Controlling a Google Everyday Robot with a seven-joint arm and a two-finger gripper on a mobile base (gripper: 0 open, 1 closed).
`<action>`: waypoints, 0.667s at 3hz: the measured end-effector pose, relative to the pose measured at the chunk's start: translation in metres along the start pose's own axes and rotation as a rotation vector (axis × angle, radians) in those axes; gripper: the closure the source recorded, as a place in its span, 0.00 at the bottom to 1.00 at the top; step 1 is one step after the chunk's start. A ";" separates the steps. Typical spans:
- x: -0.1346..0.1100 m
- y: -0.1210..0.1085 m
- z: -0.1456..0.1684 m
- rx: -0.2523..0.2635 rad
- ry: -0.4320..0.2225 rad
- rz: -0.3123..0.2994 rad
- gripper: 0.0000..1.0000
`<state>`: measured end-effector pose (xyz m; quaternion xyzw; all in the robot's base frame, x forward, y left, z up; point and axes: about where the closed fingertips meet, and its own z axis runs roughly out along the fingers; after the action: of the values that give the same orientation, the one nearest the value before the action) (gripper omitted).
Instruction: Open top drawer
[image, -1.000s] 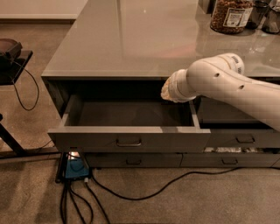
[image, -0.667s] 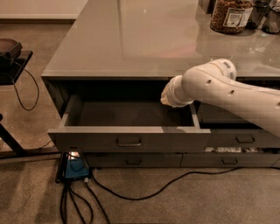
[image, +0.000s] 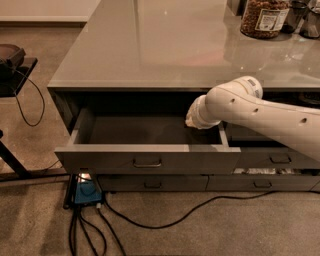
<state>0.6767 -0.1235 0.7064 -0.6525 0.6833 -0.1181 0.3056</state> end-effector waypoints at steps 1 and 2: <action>0.009 0.011 0.015 -0.020 -0.017 0.011 1.00; 0.016 0.023 0.031 -0.038 -0.043 0.028 1.00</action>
Offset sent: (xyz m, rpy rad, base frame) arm -0.0011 -0.0107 -0.0599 0.0827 0.0507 0.0152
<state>0.6759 -0.1290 0.6652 -0.6510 0.6876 -0.0870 0.3095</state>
